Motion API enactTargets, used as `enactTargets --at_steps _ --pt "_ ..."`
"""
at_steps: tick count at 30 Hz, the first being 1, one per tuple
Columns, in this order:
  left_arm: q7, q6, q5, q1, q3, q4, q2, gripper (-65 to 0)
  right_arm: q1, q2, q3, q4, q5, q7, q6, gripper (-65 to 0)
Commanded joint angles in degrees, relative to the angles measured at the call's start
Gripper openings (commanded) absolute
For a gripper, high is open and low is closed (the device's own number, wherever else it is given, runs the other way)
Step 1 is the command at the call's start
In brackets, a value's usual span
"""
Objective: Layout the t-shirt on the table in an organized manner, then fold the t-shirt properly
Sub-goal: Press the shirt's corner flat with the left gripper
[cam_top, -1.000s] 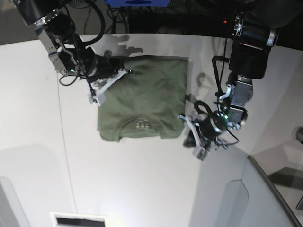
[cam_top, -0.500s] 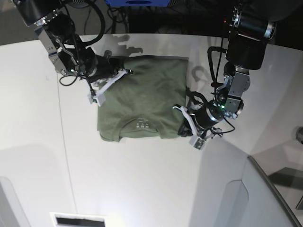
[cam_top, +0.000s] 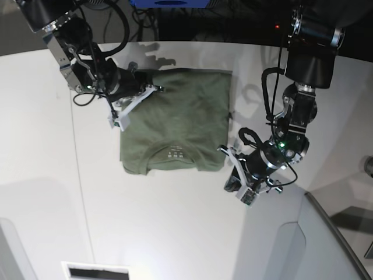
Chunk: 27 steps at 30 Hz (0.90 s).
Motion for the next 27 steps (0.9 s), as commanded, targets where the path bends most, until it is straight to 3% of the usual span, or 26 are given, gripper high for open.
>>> enactTargets --at_steps 1,8,17,27 --pt "-0.76 -0.50 -0.62 0.71 0.55 3.08 0.26 -65.0 0.02 0.52 0.34 -0.09 -1.79 0.03 -1.72 -65.0" --pt "-0.76 -0.50 -0.01 9.24 5.13 5.02 1.84 -65.0 -0.06 0.52 0.42 -0.09 -1.79 0.03 -1.72 -65.0" --pt "-2.52 -0.50 -0.45 7.75 4.86 -3.69 0.09 -65.0 -0.15 0.52 0.16 -0.09 -1.79 0.03 -1.72 -65.0" --pt "-2.08 -0.50 -0.36 11.00 0.99 10.56 0.00 -65.0 -1.21 0.79 0.51 4.74 -1.79 0.20 -1.99 -65.0"
